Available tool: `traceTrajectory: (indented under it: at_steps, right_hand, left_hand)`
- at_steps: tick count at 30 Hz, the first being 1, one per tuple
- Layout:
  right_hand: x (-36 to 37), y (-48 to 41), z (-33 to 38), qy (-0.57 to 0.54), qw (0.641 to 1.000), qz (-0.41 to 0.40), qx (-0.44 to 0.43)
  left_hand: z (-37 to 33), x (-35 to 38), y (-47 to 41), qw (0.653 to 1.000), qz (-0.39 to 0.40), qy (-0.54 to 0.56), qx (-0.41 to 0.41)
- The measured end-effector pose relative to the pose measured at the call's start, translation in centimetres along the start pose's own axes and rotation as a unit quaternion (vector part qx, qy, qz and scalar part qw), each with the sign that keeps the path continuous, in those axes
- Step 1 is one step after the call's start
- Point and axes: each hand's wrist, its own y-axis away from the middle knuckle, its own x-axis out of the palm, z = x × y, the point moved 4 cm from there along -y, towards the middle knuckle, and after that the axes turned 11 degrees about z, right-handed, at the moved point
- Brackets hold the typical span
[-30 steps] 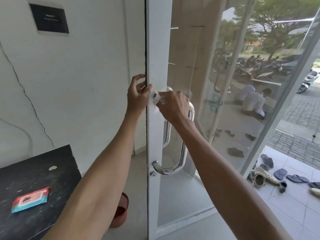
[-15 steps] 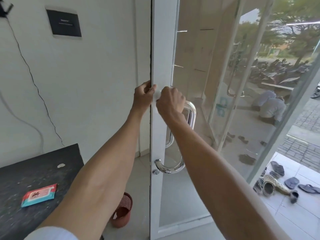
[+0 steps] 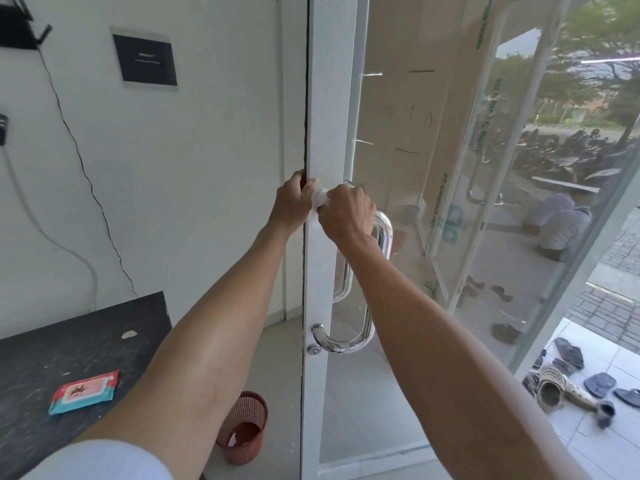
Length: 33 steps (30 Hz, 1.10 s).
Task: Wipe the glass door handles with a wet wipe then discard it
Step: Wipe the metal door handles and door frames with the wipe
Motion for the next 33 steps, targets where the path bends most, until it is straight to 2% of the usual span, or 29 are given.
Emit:
traceTrajectory:
  at_steps: [5,10,13,15,23,29,33]
  right_hand:
    - [0.0,-0.3,-0.4,-0.02,1.0,0.003,0.009]
    - [0.3,-0.5,-0.6,-0.023,1.0,0.011,0.008]
    - [0.2,-0.7,-0.5,-0.029,0.999,0.012,0.006]
    - [0.3,-0.8,-0.4,-0.033,0.999,0.022,0.006]
    - [0.3,-1.1,-0.3,-0.024,0.999,0.039,-0.016]
    - [0.5,-1.4,-0.8,-0.036,0.995,0.078,-0.053]
    - [0.1,-1.5,-2.3,-0.1,0.989,0.093,-0.06]
  left_hand:
    - [-0.4,0.5,0.5,0.997,-0.067,-0.02,0.018]
    - [-0.1,0.8,0.2,0.997,-0.071,-0.042,0.013]
    - [-0.5,0.8,0.4,0.985,-0.092,-0.147,0.016]
    - [-0.6,1.0,1.4,0.962,-0.102,-0.241,0.081]
    - [0.7,0.8,3.2,0.94,-0.012,-0.283,0.192]
    - [-0.3,-0.2,1.7,0.954,0.033,-0.224,0.197]
    - [-1.4,-0.9,0.8,0.938,0.095,-0.254,0.217]
